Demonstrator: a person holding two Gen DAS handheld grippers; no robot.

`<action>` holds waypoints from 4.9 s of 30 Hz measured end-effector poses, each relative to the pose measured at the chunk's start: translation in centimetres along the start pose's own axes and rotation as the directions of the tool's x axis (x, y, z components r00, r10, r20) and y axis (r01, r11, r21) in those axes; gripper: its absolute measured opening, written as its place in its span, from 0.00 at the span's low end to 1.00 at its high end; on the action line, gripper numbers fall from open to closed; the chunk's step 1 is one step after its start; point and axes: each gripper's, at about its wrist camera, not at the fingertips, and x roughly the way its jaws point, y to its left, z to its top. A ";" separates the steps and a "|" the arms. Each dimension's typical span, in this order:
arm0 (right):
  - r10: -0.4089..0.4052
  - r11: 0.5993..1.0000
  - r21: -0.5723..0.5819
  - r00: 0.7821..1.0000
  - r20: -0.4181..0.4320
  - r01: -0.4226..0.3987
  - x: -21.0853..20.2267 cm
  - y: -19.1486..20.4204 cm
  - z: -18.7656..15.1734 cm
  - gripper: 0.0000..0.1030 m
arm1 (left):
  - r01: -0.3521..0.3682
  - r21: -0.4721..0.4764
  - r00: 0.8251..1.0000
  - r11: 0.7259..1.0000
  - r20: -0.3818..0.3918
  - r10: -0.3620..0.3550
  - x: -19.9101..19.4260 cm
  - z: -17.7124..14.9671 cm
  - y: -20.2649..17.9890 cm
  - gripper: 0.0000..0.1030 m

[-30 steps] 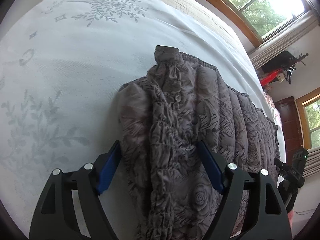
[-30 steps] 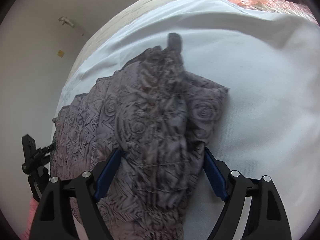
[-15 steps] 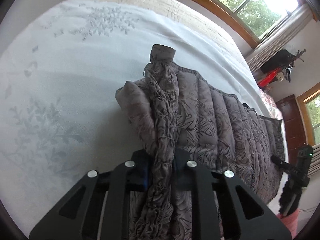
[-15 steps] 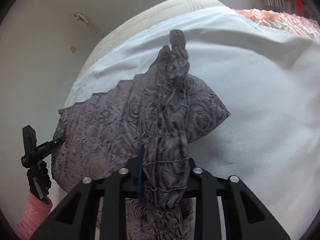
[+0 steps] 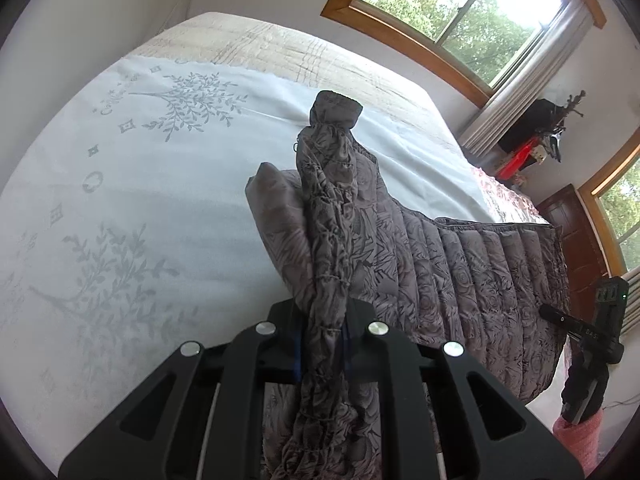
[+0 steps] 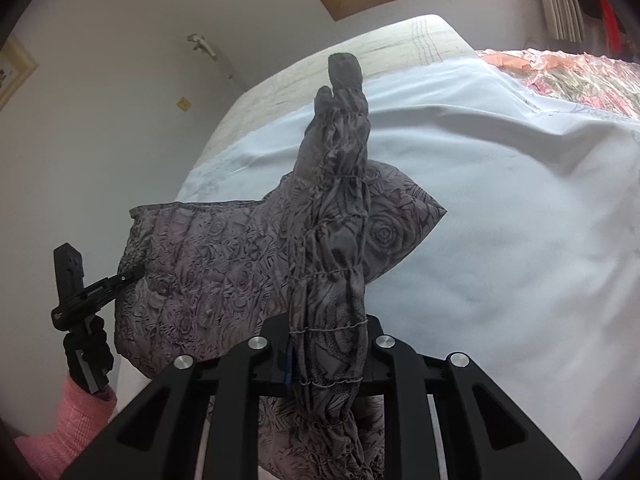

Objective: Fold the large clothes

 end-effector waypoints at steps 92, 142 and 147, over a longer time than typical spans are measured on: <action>-0.434 0.895 -0.127 0.900 -0.033 0.427 5.6 4.9 -14.8 0.34 | -0.265 0.187 0.946 0.946 -0.141 0.293 -9.6 -30.1 -1.8 0.55; -0.495 0.867 -0.098 0.867 -0.062 0.488 8.1 4.7 -14.3 0.37 | 0.069 -0.128 0.958 0.989 -0.270 -0.102 -8.4 -29.9 7.9 0.41; -0.470 0.882 -0.077 0.880 -0.066 0.466 8.0 4.1 -14.3 0.37 | 0.060 -0.142 0.961 0.988 -0.258 -0.096 -9.5 -29.8 7.8 0.32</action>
